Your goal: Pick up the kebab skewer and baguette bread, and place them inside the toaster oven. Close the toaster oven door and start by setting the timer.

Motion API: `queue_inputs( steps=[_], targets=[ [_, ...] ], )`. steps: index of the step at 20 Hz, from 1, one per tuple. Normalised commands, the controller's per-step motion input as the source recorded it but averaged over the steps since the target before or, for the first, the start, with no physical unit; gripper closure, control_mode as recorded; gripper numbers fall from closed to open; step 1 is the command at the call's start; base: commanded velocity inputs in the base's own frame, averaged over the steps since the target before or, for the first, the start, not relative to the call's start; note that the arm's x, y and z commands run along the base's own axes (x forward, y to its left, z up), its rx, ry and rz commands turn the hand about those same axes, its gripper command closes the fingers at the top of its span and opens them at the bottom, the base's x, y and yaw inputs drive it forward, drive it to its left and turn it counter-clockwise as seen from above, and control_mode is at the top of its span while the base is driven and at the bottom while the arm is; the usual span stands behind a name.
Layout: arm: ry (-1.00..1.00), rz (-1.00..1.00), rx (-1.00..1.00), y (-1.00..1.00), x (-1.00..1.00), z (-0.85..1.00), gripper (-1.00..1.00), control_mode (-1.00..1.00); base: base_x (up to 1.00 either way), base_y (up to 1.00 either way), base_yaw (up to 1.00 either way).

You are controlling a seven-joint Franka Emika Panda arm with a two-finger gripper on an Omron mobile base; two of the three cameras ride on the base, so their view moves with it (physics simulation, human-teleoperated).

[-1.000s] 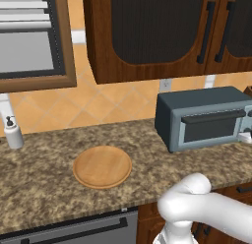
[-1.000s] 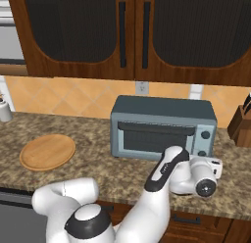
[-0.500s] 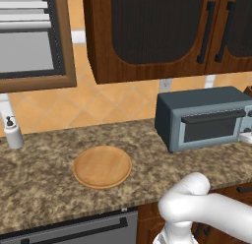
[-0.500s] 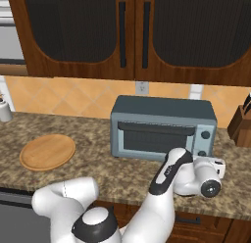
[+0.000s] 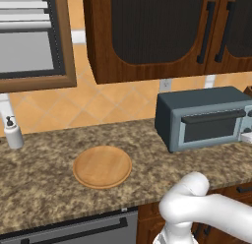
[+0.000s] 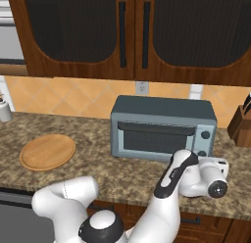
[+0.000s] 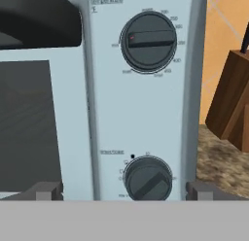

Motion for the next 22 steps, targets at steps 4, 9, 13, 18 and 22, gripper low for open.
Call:
queue_inputs(
  steps=[4, 9, 13, 18, 22],
  targets=[
    [-0.04, 0.00, 0.00, 0.00, 0.08, -0.13, -1.00, -1.00, 0.00, 0.00, 0.00],
    [-0.06, -0.01, 0.00, 0.00, 0.04, -0.06, -1.00, -1.00, 0.00, 0.00, 0.00],
    [-0.04, -0.02, 0.00, 0.00, 0.09, -0.01, -1.00, -1.00, 0.00, 0.00, 0.00],
    [-0.01, 0.00, 0.00, 0.00, 0.11, -0.02, -1.00, -1.00, 0.00, 0.00, 0.00],
    [0.00, 0.00, 0.00, 0.00, 0.05, -0.03, -1.00, -1.00, 0.00, 0.00, 0.00]
  ],
)
